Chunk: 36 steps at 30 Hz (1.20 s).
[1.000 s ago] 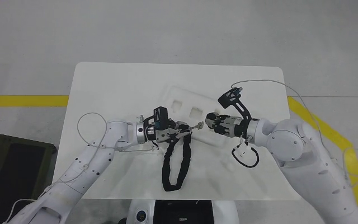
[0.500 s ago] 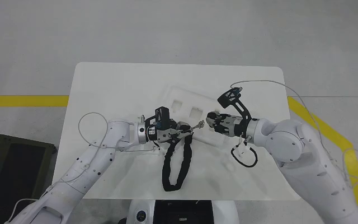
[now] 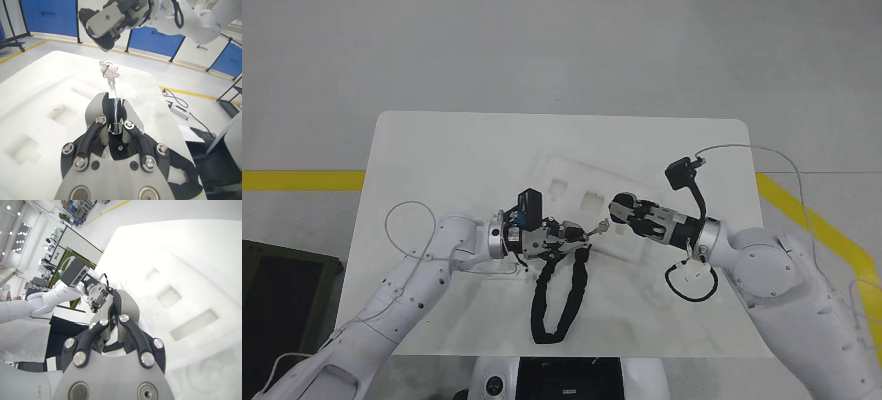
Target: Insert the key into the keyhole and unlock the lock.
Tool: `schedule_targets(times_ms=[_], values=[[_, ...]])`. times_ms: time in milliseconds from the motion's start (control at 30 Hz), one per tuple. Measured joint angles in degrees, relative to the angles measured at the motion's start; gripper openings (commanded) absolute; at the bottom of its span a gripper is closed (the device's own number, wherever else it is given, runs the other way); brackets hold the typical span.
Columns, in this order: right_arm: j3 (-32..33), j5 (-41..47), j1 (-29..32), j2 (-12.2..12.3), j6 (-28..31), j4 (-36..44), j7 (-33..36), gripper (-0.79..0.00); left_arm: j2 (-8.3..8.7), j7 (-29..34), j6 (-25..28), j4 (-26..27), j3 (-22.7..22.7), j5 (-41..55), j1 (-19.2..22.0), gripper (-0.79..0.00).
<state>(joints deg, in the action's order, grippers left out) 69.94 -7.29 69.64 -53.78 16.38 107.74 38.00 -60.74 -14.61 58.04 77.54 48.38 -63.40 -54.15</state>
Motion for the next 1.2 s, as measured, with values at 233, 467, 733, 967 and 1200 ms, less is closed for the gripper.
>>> schedule_targets(times_ms=[233,467,733,967,1200], values=[[-0.75,2.22,1.10,-0.84,1.88,-2.24,-7.52,-0.785,0.46,3.11,-0.05,-1.09,-5.26,11.29,2.08,-0.785],[-1.41,3.96,1.36,-1.43,3.64,-3.33,-9.73,-0.785,1.46,5.09,-0.04,-1.62,-9.35,19.90,4.33,-0.785],[-1.43,5.39,1.65,-1.81,4.81,-4.37,-9.31,-0.785,2.36,4.01,-0.04,-1.93,-11.75,23.94,5.71,-0.785],[-1.32,6.00,1.80,-2.20,4.98,-4.65,-10.40,-0.785,2.78,2.34,-0.04,-2.33,-13.19,24.49,6.56,-0.785],[0.16,6.44,2.69,-2.36,5.47,-4.55,-11.43,-0.785,3.00,-0.58,-0.04,-3.40,-14.02,24.30,6.86,-0.785]])
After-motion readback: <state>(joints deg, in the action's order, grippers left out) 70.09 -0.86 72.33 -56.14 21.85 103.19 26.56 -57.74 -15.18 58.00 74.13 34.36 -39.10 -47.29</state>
